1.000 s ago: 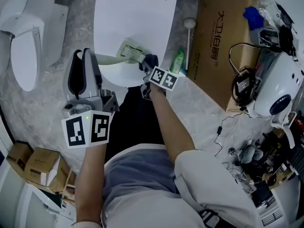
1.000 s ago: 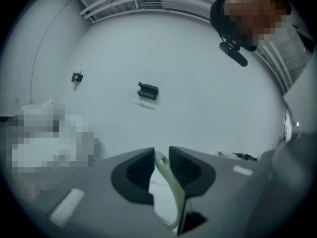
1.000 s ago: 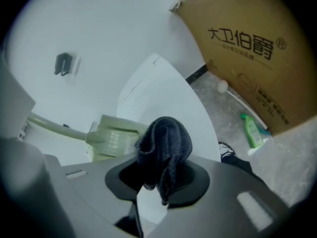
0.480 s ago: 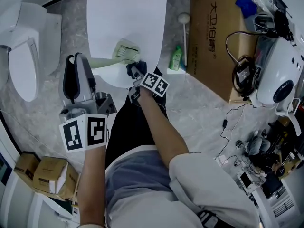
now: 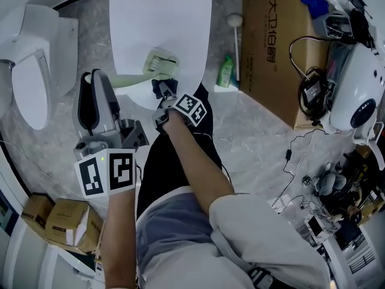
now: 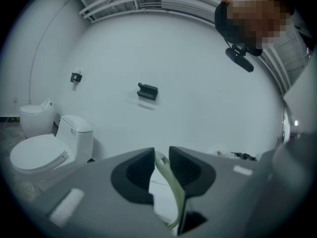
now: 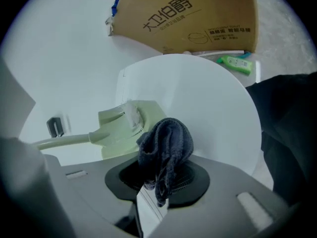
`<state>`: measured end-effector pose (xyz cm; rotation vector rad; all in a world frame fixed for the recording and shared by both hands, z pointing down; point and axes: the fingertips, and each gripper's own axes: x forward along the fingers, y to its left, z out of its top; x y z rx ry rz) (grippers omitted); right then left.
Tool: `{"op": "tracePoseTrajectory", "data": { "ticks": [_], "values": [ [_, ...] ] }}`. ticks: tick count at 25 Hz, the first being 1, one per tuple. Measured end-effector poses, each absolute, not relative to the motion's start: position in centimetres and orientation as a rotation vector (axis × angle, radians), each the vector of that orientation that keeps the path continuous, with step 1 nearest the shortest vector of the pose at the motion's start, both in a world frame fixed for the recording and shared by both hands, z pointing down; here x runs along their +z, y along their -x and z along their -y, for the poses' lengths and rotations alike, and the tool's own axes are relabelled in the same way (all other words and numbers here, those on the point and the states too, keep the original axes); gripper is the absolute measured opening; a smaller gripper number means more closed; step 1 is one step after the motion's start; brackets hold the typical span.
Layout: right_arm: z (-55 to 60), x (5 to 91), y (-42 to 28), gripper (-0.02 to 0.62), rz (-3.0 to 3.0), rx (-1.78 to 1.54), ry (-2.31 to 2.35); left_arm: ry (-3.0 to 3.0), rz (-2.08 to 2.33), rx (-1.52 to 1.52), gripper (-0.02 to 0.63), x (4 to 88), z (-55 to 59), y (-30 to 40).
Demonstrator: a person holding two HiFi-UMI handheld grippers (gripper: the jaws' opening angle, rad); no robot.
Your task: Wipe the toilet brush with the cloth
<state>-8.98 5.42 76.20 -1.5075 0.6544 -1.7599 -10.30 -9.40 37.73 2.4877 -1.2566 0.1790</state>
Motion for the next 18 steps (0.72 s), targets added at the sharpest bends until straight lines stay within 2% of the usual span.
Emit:
{"op": "tracePoseTrajectory", "data": {
  "ticks": [18],
  "values": [
    [-1.5,71.8,11.3,0.098,-0.677,-1.702,1.215,-2.495,1.248,0.190,0.000,37.8,9.3,10.2]
  ]
}}
